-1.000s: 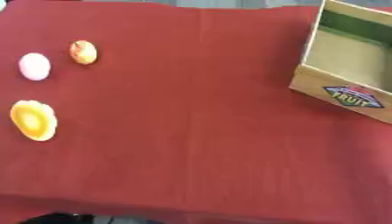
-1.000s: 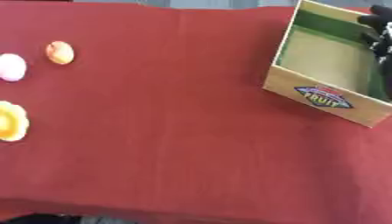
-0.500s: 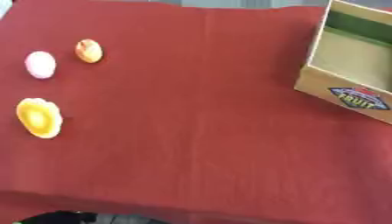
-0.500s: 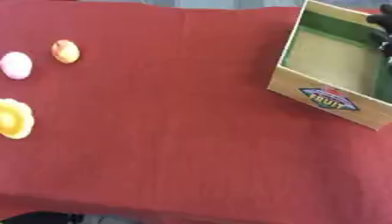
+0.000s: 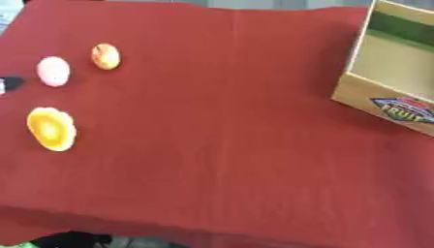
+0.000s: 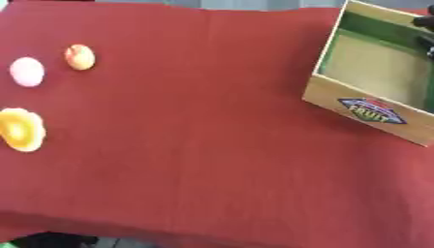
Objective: Pick up the objects with one hand, pass them to the other hand, and then place them into the box on the other side of the table.
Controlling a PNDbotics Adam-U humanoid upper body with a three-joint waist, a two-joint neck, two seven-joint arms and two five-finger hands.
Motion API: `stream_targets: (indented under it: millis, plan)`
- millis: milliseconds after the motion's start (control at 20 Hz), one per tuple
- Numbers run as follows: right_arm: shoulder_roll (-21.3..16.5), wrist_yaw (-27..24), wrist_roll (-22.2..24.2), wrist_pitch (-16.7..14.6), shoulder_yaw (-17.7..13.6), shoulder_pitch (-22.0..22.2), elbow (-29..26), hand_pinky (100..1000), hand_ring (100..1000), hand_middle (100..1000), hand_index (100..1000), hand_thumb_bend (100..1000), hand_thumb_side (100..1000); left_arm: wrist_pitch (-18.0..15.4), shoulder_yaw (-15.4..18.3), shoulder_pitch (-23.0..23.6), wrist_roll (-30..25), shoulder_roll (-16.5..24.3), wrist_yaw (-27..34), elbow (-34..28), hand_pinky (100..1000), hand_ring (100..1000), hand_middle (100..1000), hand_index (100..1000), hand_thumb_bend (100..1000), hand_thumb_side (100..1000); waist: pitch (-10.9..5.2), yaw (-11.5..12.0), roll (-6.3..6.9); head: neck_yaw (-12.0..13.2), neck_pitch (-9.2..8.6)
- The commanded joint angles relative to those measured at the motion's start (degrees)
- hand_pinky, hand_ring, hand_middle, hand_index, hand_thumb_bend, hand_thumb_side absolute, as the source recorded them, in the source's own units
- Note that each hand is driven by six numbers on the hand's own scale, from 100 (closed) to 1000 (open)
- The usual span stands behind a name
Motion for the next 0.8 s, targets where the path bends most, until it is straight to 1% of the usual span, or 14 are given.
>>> stream_targets:
  millis: [50,300,400,650,800]
  plan:
    - [-2.1,-0.1,0.3,-0.1,-0.1,-0.7,-0.8,970,1000,731,833,100,625,0.7,0.0,-0.8,-5.6,3.8,0.5,0.3,868,734,750,833,761,335,-1.23,0.1,0.86,1.2,0.37]
    - [-2.1,-0.1,0.4,-0.1,0.0,-0.6,-0.8,970,1000,732,833,100,626,1.9,-0.2,-1.7,-8.9,4.0,1.2,1.2,873,739,752,832,769,293,-1.27,0.1,0.85,3.1,-0.07]
    - [-2.1,-0.1,0.4,-0.1,0.0,-0.6,-0.8,970,1000,732,833,100,625,2.0,-0.3,-2.0,-9.9,4.0,1.5,1.5,874,740,753,829,740,283,-1.27,0.1,0.84,3.5,-0.23]
    - [-2.0,0.0,0.4,-0.2,0.0,-0.5,-0.7,970,1000,732,834,100,628,2.0,-1.0,-2.8,-12.2,4.1,2.7,2.8,876,741,753,821,695,229,-1.22,-0.1,0.81,3.8,-0.54]
    - [-2.0,0.1,0.4,-0.2,0.0,-0.5,-0.7,970,1000,732,834,100,629,1.7,-1.5,-3.5,-13.4,4.0,3.6,3.5,875,739,752,815,686,208,-1.16,-0.2,0.79,3.7,-0.59]
